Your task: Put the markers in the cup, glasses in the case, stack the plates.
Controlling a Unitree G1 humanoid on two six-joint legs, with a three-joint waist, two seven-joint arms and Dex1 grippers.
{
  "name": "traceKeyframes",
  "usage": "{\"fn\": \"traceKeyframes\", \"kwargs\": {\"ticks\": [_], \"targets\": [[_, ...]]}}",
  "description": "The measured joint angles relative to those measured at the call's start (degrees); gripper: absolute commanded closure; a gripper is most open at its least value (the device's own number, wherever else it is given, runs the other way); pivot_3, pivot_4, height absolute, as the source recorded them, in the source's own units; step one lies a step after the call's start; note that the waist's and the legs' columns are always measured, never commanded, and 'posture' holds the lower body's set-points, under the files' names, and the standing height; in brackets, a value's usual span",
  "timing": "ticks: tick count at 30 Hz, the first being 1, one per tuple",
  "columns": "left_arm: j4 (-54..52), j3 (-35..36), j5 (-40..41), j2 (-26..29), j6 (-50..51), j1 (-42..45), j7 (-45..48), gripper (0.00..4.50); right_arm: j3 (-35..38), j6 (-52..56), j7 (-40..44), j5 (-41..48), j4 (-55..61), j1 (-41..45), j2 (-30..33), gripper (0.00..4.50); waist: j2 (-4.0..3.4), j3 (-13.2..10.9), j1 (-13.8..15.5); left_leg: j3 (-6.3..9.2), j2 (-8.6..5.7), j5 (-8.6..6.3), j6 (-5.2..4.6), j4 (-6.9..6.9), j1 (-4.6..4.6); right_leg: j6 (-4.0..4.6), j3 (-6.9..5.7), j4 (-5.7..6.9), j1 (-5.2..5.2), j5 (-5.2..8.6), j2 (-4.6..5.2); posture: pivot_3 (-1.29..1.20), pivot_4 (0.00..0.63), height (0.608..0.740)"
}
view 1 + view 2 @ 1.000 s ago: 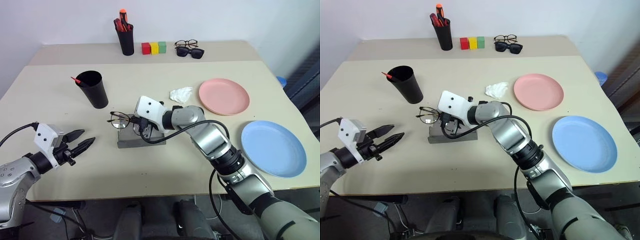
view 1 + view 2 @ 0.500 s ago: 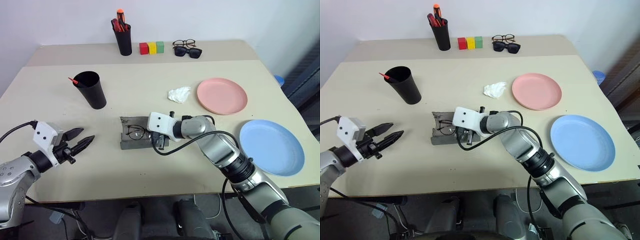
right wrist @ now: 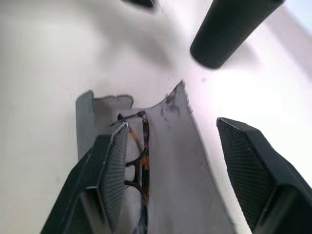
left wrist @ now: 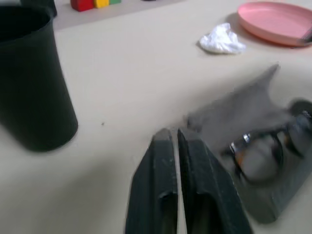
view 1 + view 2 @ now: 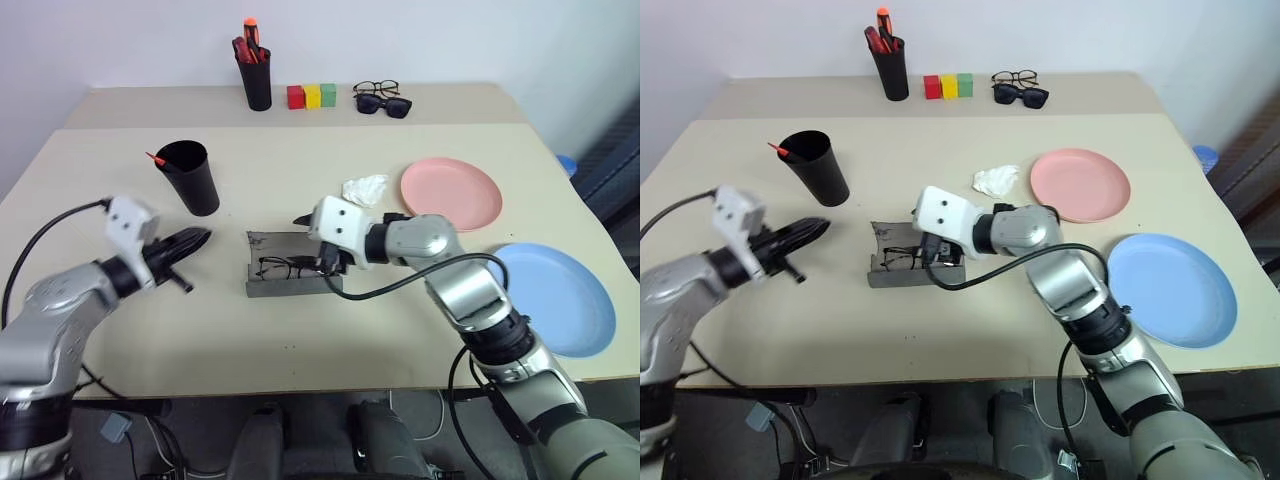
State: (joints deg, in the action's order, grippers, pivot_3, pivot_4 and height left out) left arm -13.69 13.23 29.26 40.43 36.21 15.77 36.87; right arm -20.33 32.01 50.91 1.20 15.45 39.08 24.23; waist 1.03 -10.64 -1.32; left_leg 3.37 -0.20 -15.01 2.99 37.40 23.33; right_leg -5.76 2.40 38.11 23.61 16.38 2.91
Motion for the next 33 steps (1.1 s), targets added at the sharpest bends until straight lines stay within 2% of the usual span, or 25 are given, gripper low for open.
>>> {"fn": "traceKeyframes", "kwargs": {"ticks": [4,7,11,16,19,27,30,33], "targets": [[5.9,-4.8,-3.0,-4.1,3.8,9.9,-5.1,4.49,3.5,0.0,1.3,2.8,2.9,-3.4,3.5,1.52,0.00,0.0,0.2,-0.07,0.00,0.00,0.00,0.00,0.00,0.00,0.06,0.00,0.03,0.00,-0.04,0.00,0.150,0.740],[12.1,-8.4,-3.0,-7.3,10.3,18.0,-6.0,4.49,6.9,0.3,1.8,5.2,5.7,-6.9,6.8,1.52,0.02,0.0,0.6,-0.04,0.02,0.00,0.00,0.02,0.03,0.00,0.02,0.01,0.04,0.00,-0.10,0.00,0.150,0.740],[20.6,-15.0,-4.4,-7.1,19.0,25.7,-3.8,4.49,10.4,2.3,1.2,8.1,8.7,-9.7,8.6,1.52,0.01,0.0,0.0,-0.07,0.01,0.00,-0.01,0.09,0.01,0.00,0.10,0.02,0.01,0.00,-0.12,0.00,0.150,0.740],[26.6,-18.4,-5.1,-6.4,22.2,29.3,1.4,4.49,11.9,4.0,-0.9,9.2,11.4,-11.0,9.1,1.52,0.00,0.0,-0.9,-0.03,0.06,0.00,0.00,0.05,0.01,0.01,0.09,0.03,0.03,0.01,-0.17,0.00,0.150,0.740],[24.9,-19.4,-4.9,-5.1,22.2,28.1,5.2,4.49,11.8,4.4,-2.2,9.2,11.7,-11.8,9.1,1.52,0.00,0.0,-1.2,-0.06,0.05,0.00,0.00,0.06,0.01,0.01,0.12,0.02,0.04,0.01,-0.14,0.00,0.150,0.740],[7.1,-20.7,-3.7,3.0,16.4,14.2,15.1,4.49,11.4,3.5,-4.0,9.0,9.5,-11.4,9.2,1.52,-0.01,0.0,-0.9,-0.07,0.09,0.01,0.02,0.00,0.00,0.01,0.14,0.00,0.03,0.02,-0.09,0.00,0.150,0.740],[1.5,-19.5,-3.9,5.3,11.7,8.4,16.6,4.49,10.9,2.4,-4.9,8.2,6.3,-10.4,9.0,1.52,-0.01,0.0,-0.8,-0.09,0.08,0.01,0.01,0.01,0.00,0.01,0.14,-0.02,0.00,0.01,-0.06,0.00,0.150,0.740],[-1.0,-18.5,-5.3,5.0,4.0,3.1,16.7,4.49,10.1,2.2,-7.6,6.0,0.3,-7.9,8.5,1.52,-0.01,0.0,-0.7,-0.10,0.09,0.01,0.01,0.00,-0.01,0.01,0.14,-0.01,0.01,0.01,-0.04,0.00,0.150,0.740]]}}
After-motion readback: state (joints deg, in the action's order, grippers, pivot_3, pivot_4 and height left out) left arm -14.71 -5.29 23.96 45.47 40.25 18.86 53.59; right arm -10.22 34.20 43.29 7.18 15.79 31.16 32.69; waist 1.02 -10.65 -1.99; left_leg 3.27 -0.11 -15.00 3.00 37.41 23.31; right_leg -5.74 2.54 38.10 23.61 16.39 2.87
